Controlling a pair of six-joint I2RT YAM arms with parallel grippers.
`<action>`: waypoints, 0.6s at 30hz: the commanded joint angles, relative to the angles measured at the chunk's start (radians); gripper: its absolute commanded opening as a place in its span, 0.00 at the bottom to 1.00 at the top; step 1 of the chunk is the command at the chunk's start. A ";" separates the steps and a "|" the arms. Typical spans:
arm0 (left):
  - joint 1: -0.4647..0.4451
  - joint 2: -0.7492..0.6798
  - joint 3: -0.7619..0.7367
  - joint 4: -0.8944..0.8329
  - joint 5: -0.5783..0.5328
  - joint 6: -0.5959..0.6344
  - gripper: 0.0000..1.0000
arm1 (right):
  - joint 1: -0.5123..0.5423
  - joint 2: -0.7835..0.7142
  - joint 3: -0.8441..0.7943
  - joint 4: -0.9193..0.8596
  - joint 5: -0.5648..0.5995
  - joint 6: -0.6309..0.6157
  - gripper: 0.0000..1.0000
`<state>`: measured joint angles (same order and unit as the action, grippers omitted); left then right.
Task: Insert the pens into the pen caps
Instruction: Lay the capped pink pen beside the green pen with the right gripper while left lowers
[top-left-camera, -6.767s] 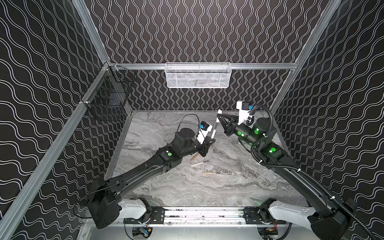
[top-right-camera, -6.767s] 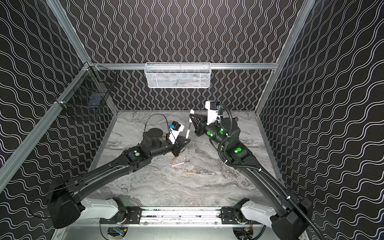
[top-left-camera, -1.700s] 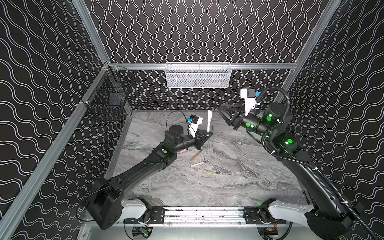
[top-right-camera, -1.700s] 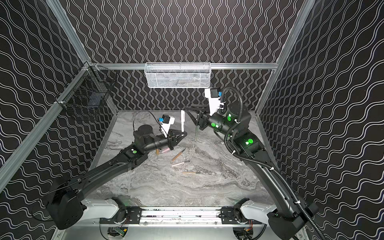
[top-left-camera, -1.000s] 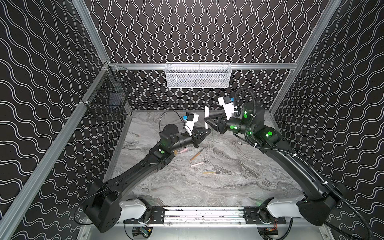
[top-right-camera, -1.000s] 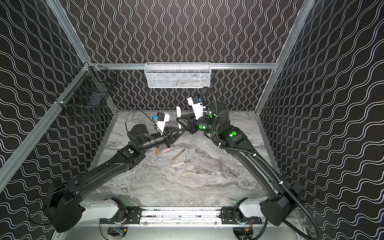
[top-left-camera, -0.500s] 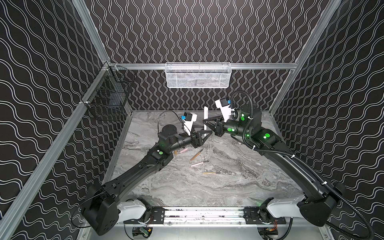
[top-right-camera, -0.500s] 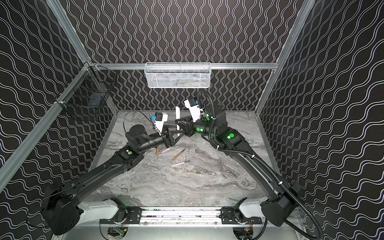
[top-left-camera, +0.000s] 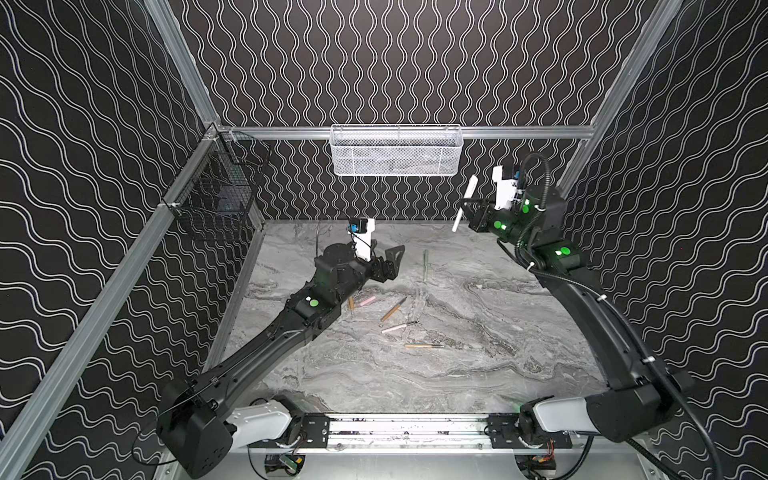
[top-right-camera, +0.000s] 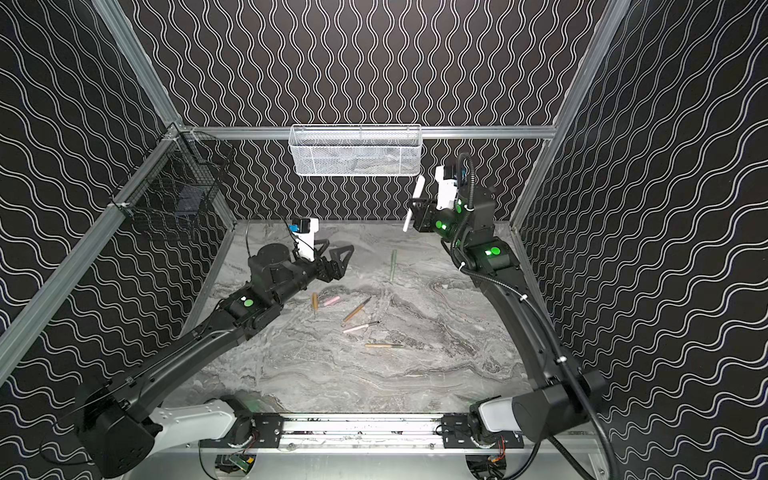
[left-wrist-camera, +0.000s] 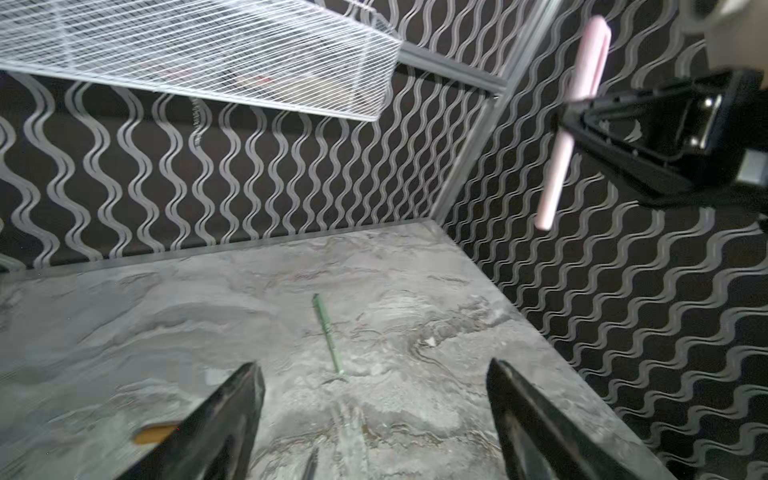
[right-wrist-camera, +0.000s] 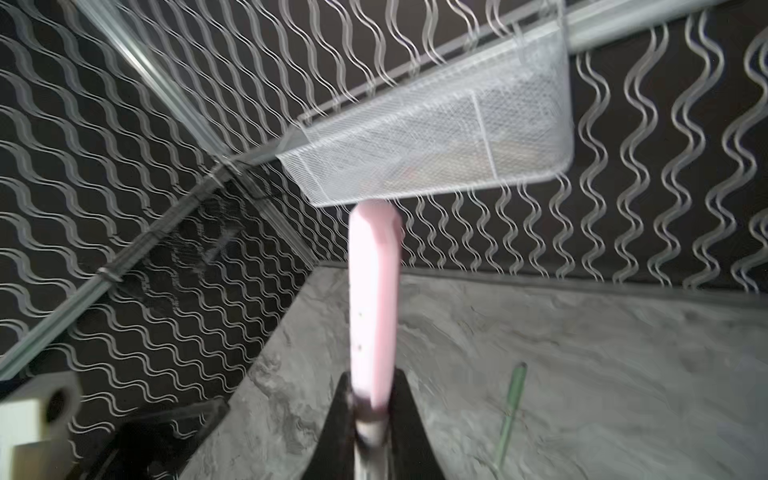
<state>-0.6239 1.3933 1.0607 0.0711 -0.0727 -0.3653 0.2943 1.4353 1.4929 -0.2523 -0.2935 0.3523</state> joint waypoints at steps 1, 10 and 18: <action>0.029 0.042 0.045 -0.155 -0.108 -0.049 0.85 | -0.037 0.083 -0.046 -0.135 -0.041 0.031 0.02; 0.083 0.136 0.088 -0.223 -0.088 -0.074 0.83 | -0.044 0.482 -0.015 -0.212 -0.119 0.002 0.05; 0.087 0.206 0.125 -0.262 -0.081 -0.054 0.81 | -0.046 0.717 0.114 -0.226 -0.086 -0.002 0.06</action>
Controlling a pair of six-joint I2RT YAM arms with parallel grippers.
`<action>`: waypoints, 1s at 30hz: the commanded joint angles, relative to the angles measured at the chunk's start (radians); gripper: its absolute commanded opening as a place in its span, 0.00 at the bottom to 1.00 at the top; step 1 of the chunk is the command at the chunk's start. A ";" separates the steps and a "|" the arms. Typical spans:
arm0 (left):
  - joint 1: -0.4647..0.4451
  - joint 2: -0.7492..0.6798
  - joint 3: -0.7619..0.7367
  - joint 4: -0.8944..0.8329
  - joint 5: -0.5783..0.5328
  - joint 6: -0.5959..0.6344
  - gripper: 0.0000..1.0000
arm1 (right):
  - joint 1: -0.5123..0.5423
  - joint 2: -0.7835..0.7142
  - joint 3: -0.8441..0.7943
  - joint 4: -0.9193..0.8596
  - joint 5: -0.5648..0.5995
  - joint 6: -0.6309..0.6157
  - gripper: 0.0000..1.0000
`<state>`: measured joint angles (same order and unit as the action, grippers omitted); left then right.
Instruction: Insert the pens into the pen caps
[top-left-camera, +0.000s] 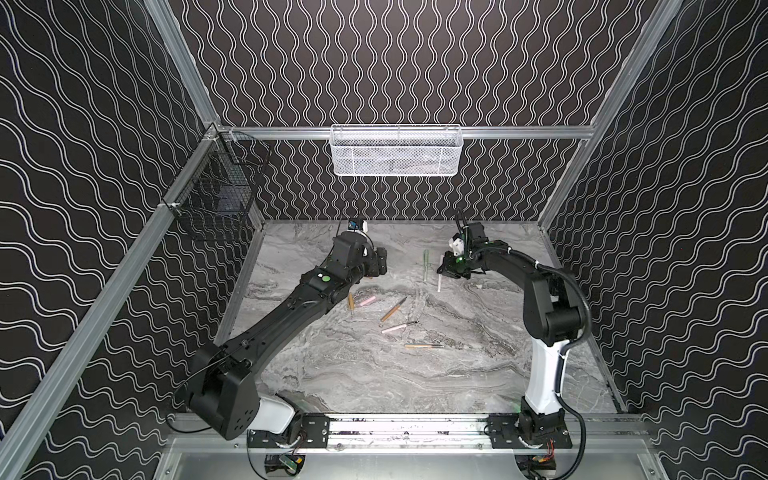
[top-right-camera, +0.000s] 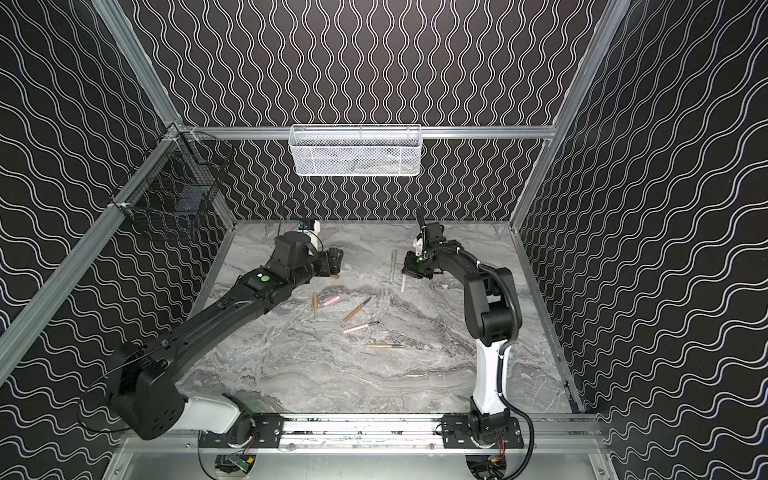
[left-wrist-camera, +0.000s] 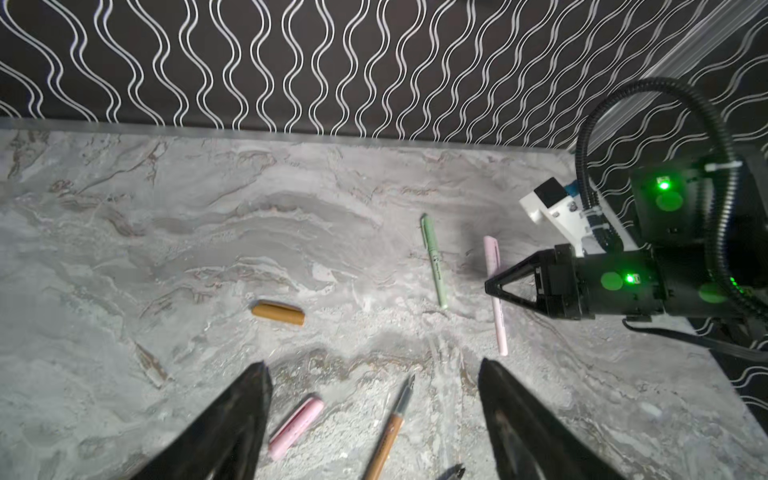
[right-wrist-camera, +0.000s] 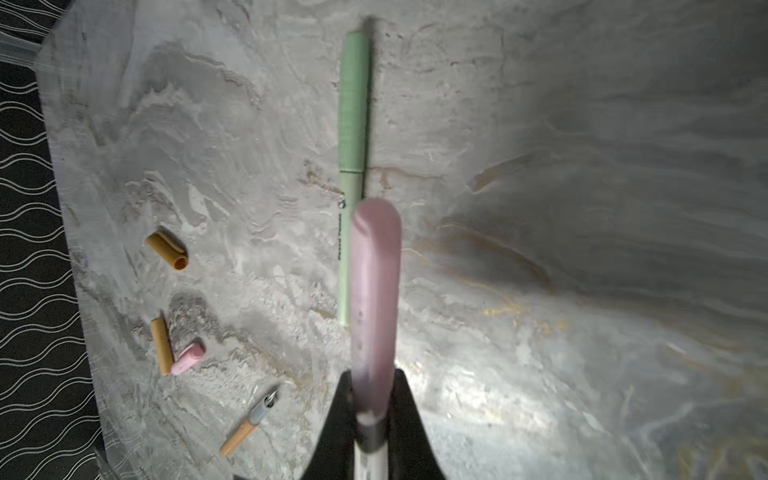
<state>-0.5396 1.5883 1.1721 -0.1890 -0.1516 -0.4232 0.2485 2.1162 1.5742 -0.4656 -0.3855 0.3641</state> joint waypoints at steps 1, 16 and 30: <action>0.003 0.012 0.012 0.004 0.003 0.002 0.81 | -0.002 0.057 0.046 -0.010 0.002 -0.014 0.06; 0.006 0.043 0.021 0.000 0.017 0.011 0.81 | -0.002 0.225 0.201 -0.030 0.023 0.011 0.17; 0.005 0.024 0.018 -0.012 0.013 0.038 0.81 | -0.014 0.195 0.155 0.037 -0.032 0.059 0.29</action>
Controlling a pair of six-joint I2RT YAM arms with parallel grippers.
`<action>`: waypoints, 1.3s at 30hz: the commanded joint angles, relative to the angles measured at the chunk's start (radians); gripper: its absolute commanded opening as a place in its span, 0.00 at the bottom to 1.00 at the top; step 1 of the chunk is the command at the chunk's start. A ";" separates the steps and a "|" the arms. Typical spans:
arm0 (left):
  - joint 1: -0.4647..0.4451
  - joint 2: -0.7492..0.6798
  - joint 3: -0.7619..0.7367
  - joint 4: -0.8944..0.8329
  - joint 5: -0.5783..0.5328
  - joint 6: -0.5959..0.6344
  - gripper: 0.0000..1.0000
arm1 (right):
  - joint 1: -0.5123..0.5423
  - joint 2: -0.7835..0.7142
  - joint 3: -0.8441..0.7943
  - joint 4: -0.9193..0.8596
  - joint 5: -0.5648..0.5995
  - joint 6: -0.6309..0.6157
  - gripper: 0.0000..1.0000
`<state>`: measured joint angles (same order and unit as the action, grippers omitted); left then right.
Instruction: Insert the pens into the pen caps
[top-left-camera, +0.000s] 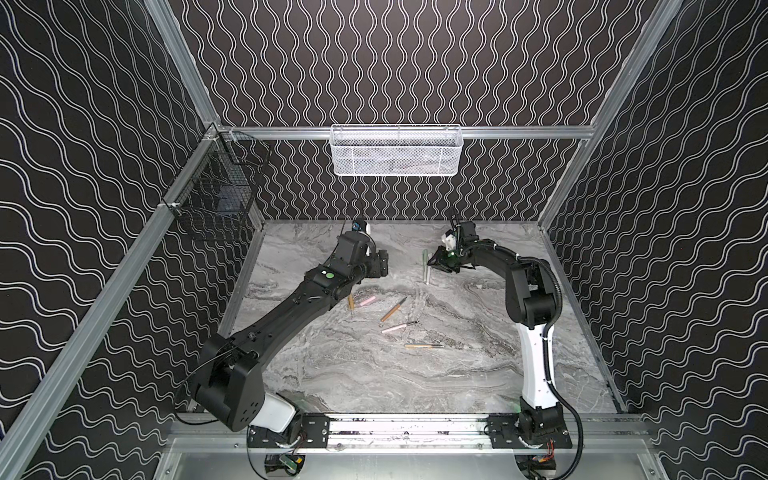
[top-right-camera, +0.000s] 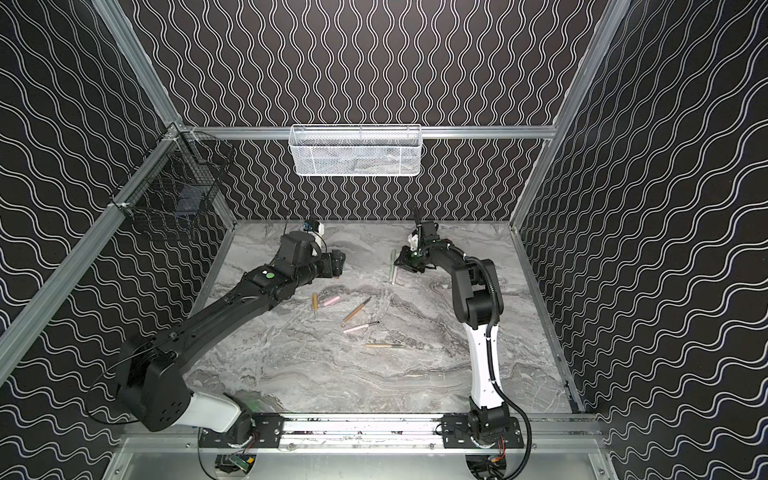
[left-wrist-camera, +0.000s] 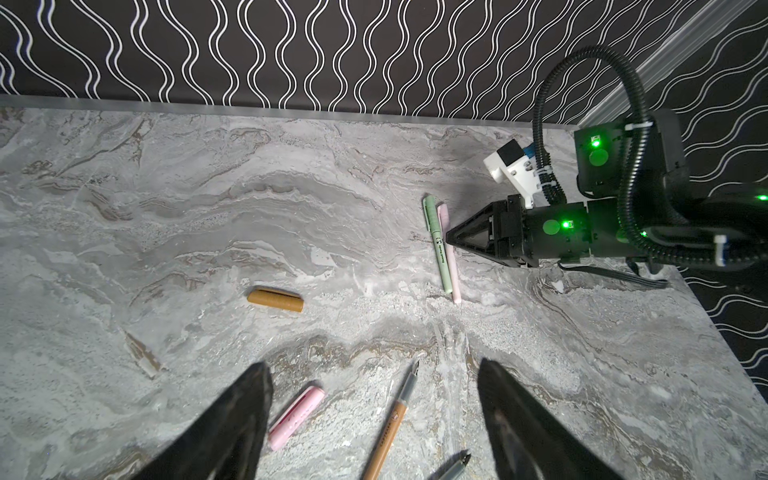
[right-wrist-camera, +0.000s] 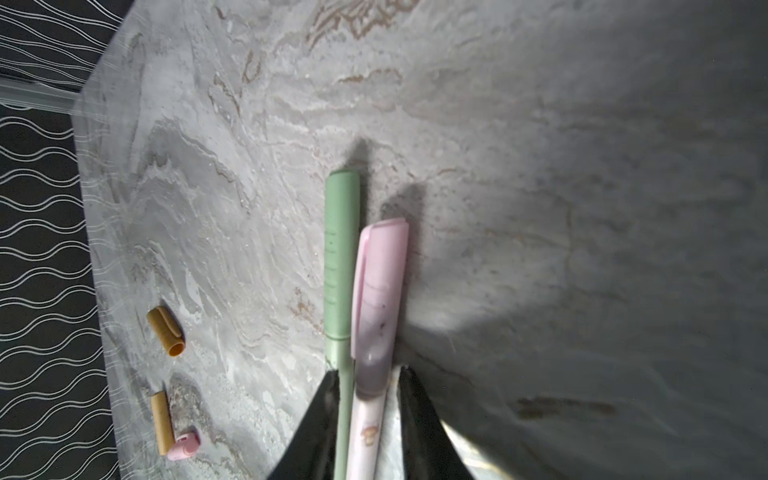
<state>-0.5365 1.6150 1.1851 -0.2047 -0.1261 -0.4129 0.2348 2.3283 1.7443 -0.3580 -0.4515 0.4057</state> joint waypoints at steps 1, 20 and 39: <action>0.001 0.004 0.011 -0.012 -0.029 0.037 0.81 | 0.000 -0.038 -0.018 -0.077 0.028 0.013 0.29; 0.015 0.522 0.282 -0.532 0.008 0.313 0.62 | 0.033 -0.823 -0.696 0.109 -0.001 0.047 0.39; 0.017 0.602 0.308 -0.557 0.043 0.284 0.31 | 0.031 -0.957 -0.804 0.089 -0.012 0.018 0.38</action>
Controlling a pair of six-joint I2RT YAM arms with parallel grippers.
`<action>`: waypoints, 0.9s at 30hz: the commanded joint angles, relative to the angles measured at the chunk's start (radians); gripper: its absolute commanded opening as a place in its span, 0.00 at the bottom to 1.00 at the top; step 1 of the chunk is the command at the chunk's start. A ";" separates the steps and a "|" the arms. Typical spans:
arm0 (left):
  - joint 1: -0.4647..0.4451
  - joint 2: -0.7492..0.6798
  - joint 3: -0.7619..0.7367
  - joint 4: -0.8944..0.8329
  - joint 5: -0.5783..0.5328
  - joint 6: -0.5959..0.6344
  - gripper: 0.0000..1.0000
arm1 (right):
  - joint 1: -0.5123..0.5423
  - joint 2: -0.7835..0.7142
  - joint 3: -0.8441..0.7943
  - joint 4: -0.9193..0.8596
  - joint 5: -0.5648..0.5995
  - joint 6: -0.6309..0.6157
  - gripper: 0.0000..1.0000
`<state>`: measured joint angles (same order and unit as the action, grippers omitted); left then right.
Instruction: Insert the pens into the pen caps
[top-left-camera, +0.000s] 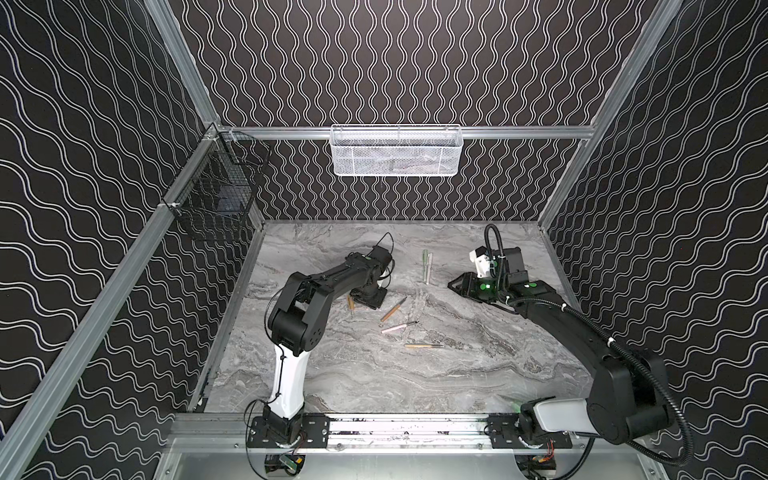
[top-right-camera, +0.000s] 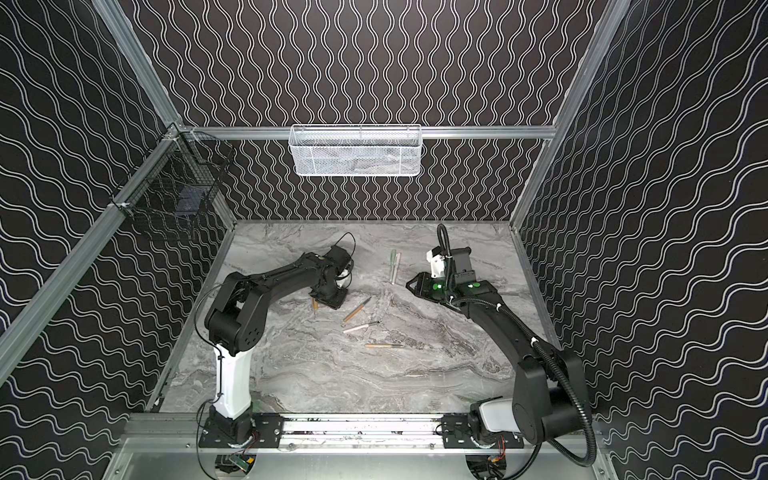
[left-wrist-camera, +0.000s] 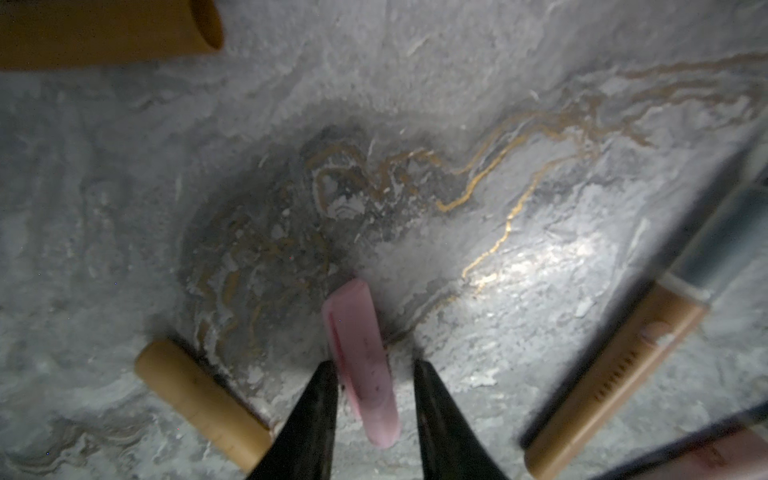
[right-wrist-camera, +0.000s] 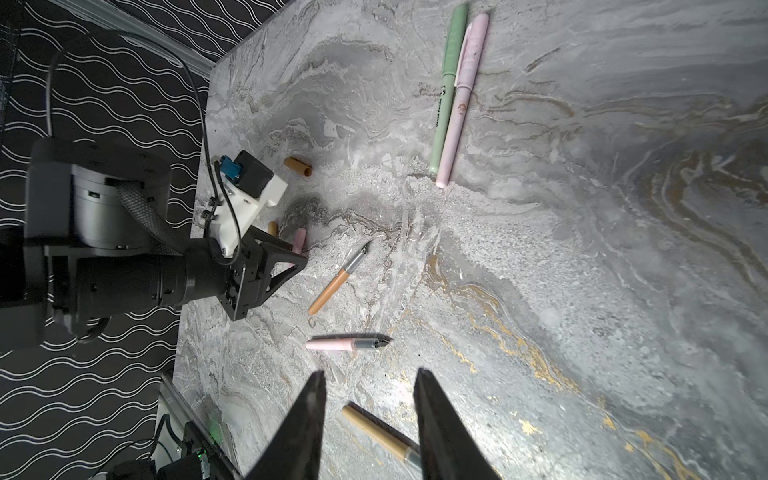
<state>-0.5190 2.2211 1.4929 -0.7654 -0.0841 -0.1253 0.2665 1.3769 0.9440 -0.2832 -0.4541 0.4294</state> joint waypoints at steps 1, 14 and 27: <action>0.000 -0.002 0.000 0.001 -0.003 -0.002 0.29 | 0.001 -0.006 -0.004 0.016 -0.010 -0.006 0.38; -0.030 -0.029 0.016 -0.016 -0.042 -0.010 0.21 | 0.000 -0.004 0.012 0.011 -0.012 -0.011 0.38; -0.212 -0.002 0.165 -0.073 -0.035 -0.036 0.22 | -0.026 -0.030 -0.022 0.008 0.072 0.004 0.37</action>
<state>-0.6884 2.2009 1.6154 -0.8349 -0.1257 -0.1375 0.2485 1.3590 0.9321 -0.2817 -0.4141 0.4263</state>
